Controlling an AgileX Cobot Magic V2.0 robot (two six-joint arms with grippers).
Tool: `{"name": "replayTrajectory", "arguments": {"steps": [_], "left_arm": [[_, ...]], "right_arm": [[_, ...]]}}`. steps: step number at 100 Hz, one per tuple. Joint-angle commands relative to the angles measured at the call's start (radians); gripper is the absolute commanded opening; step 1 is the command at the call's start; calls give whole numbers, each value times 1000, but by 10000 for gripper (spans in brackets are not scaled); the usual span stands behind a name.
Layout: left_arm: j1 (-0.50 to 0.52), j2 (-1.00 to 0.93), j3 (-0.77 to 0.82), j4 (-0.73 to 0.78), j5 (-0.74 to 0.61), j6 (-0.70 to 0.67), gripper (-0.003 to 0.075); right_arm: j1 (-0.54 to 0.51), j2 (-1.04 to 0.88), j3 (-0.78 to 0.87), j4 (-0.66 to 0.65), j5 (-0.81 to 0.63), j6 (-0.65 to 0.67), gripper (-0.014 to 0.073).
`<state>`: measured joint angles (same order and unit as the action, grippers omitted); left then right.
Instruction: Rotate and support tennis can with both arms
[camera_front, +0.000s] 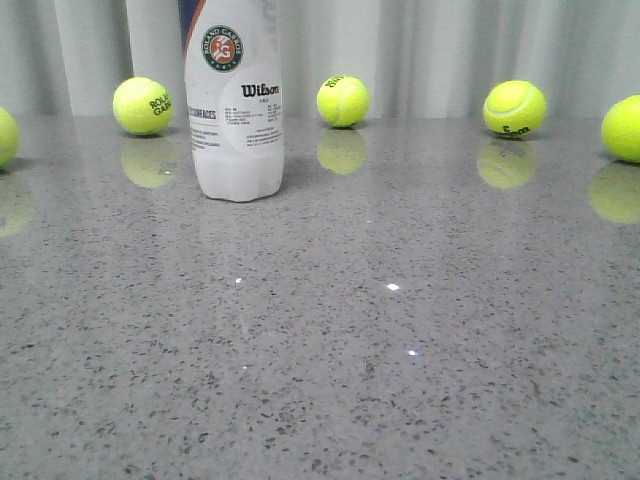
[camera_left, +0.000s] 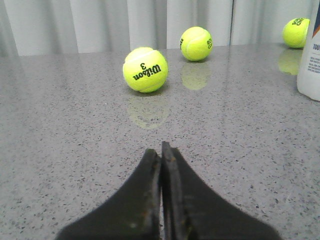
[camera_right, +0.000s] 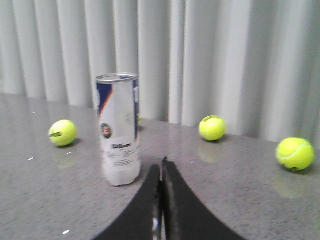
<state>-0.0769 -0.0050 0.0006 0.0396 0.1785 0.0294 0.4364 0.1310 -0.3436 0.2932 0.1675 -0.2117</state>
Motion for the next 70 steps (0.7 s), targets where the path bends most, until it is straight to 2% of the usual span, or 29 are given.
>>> {"name": "replayTrajectory", "arguments": {"steps": [1, 10, 34, 61, 70], "left_arm": [[3, -33, 44, -9, -81, -12, -18], [3, -33, 44, -9, -81, -12, -18], [3, -33, 44, -9, -81, -12, -19], [3, -33, 44, -9, -81, -12, -19], [3, -33, 44, -9, -81, -12, -19]], "right_arm": [[-59, 14, 50, -67, -226, -6, -61], [-155, 14, 109, -132, -285, 20, -61], [-405, 13, 212, -270, -288, 169, -61], [-498, -79, 374, -302, -289, 221, -61], [-498, -145, 373, -302, -206, 221, -61]]}}
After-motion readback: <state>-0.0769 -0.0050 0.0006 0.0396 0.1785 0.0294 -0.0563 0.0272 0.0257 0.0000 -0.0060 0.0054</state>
